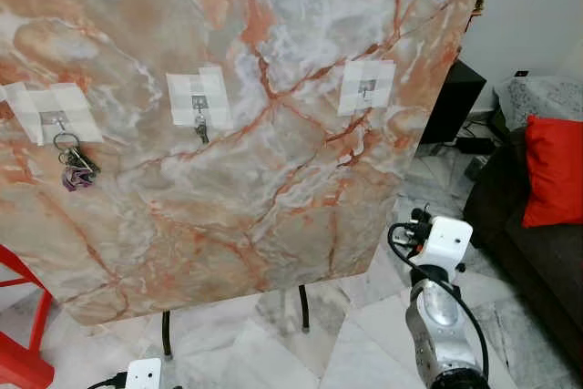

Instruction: Hang keys on a hook

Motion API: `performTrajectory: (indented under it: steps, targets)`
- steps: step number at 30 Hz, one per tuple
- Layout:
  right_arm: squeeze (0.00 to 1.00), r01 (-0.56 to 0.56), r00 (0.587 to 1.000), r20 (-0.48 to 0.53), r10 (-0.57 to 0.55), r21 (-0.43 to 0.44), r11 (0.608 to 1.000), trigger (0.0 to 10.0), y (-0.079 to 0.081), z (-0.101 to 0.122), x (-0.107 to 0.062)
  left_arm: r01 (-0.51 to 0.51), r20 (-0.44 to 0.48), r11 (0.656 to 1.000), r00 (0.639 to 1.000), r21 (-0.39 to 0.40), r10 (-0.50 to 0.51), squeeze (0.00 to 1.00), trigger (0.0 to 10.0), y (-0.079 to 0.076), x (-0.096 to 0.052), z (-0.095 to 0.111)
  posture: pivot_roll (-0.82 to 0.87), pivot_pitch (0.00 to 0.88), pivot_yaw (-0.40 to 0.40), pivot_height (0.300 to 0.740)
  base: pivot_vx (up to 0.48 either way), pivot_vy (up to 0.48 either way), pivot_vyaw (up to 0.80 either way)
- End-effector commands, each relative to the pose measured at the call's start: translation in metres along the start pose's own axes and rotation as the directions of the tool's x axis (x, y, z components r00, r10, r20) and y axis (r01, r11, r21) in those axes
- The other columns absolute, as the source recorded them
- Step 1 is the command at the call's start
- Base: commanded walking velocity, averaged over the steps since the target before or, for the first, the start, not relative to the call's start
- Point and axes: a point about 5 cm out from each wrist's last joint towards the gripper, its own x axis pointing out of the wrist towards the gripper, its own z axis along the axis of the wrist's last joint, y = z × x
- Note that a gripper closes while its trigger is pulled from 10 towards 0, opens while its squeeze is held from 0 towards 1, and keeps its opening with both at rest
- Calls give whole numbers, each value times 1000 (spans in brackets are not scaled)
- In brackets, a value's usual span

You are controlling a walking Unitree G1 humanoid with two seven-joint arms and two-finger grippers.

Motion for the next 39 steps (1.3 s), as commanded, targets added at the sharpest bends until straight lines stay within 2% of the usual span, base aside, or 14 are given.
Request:
performTrajectory:
  steps: [1,6,7,11,16,22,26,39]
  targets:
    - [0,32,999,25,-32,-13,999,10000,-4,4,3,5,-35,1000,999,14,-5,0,10000,1,-2,-7,26,0,-70,740,0,0,0]
    - [0,36,997,67,-31,-67,997,10000,-1,11,7,7,-33,1000,999,16,-6,0,10000,3,-1,-4,29,0,-67,740,0,0,0]
    - [0,20,995,97,-7,-136,990,10000,3,15,9,5,-27,1000,1000,14,-5,0,10000,4,0,-1,31,0,-65,740,0,0,0]
    - [0,-2,990,141,31,-202,979,10000,10,23,14,6,-25,1000,1000,14,-6,0,10000,3,1,0,34,0,-61,740,0,0,0]
    - [0,-51,986,148,78,-179,983,10000,17,27,16,9,-27,1000,1000,16,-8,0,10000,3,1,0,35,0,-62,740,0,0,0]
    - [0,-86,988,115,105,-162,983,10000,23,19,11,8,-32,1000,999,11,-7,0,10000,3,0,-2,41,0,-67,740,0,0,0]
    - [0,-97,994,38,100,-76,992,10000,24,4,4,-2,-55,1000,998,11,2,0,10000,3,-1,-6,48,0,-71,740,0,0,0]
    - [0,-106,993,39,108,-60,993,10000,25,6,6,4,-61,1000,998,28,-2,0,10000,2,-1,-8,44,0,-73,740,0,118,0]
